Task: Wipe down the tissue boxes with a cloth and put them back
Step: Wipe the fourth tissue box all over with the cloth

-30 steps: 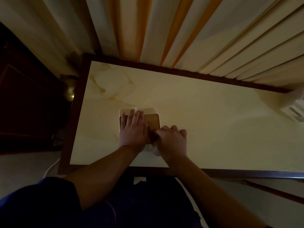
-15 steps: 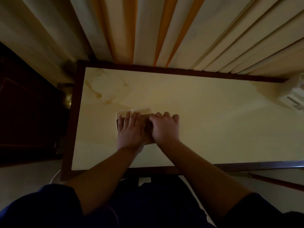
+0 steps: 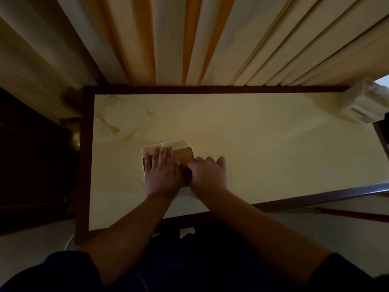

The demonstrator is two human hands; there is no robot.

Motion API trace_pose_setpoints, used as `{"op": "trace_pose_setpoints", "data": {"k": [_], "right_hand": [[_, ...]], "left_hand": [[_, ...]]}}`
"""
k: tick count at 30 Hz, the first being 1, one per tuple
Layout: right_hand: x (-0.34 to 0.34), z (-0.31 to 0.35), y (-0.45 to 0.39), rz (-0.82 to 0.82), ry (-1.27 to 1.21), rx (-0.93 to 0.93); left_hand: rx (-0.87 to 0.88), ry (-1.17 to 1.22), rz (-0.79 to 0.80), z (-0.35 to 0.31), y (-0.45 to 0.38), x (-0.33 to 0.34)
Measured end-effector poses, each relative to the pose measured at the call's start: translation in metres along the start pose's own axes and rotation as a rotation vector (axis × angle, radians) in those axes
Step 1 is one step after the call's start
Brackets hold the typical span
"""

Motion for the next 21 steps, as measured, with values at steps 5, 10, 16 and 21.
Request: {"op": "trace_pose_setpoints", "data": {"k": [5,10,16,21], "right_hand": [[-0.016,0.003,-0.046,-0.075,0.014,0.028],[-0.012,0.002,-0.049,-0.117,-0.047,0.043],[0.004,-0.004,-0.003,-0.02,-0.032,-0.016],[0.015,-0.012,0.03,0.049,-0.038,-0.043]], "left_hand": [[0.024,0.01,-0.025,-0.003,0.001,-0.006],[0.028,0.008,-0.027,-0.002,0.002,-0.005],[0.015,0.012,-0.017,0.0,0.0,0.0],[0.016,0.001,-0.01,-0.004,0.001,-0.002]]}}
Point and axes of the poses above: each hand's wrist, its own y-axis away from the middle knuckle, its own x-axis out of the palm, z = x × y, the point moved 8 cm from there along -y, towards the middle knuckle, and after that the axes turned 12 degrees about -z, right-handed, at the moved point
